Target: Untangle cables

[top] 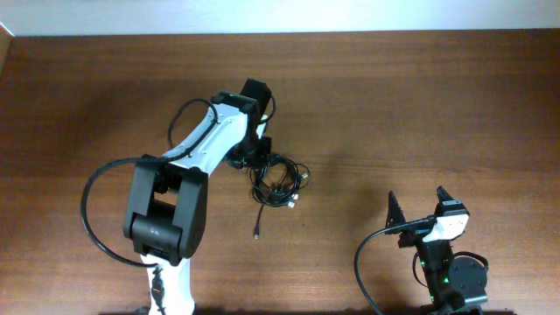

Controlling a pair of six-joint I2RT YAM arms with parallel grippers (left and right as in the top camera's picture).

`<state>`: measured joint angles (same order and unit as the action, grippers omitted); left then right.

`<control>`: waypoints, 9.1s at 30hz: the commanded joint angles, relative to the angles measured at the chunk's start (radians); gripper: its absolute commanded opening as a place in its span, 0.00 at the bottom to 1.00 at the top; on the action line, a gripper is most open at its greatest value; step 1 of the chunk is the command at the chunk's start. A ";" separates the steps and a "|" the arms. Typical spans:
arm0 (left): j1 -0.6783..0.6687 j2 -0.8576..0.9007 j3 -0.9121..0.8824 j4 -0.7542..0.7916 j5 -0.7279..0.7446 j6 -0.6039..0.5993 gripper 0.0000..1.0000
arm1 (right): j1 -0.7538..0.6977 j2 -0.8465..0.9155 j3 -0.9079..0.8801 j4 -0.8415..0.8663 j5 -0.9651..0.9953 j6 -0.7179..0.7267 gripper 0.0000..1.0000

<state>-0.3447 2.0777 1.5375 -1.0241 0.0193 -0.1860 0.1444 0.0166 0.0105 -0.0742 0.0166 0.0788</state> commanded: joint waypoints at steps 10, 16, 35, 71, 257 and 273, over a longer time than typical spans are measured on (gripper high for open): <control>-0.011 0.132 0.014 0.113 0.160 0.113 0.01 | -0.007 -0.002 -0.005 -0.007 0.002 0.003 0.98; -0.010 0.034 0.019 0.099 0.253 0.113 0.00 | -0.007 -0.002 -0.005 -0.007 0.002 0.003 0.98; -0.029 -0.107 0.014 0.035 0.426 0.112 0.00 | -0.007 -0.002 -0.005 -0.007 0.002 0.003 0.98; -0.027 -0.107 0.013 0.011 0.417 0.113 0.02 | -0.007 -0.002 -0.005 -0.007 0.002 0.003 0.98; -0.183 -0.107 -0.069 -0.027 0.430 0.178 0.35 | 0.010 1.416 1.020 -0.798 -0.283 0.343 0.04; -0.071 -0.107 0.002 -0.218 0.544 0.296 0.49 | 0.010 1.532 1.020 -0.829 0.179 0.344 0.10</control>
<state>-0.4183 1.9896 1.5227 -1.2415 0.6907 0.1734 0.1593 1.5124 1.0267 -0.9298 0.1501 0.4244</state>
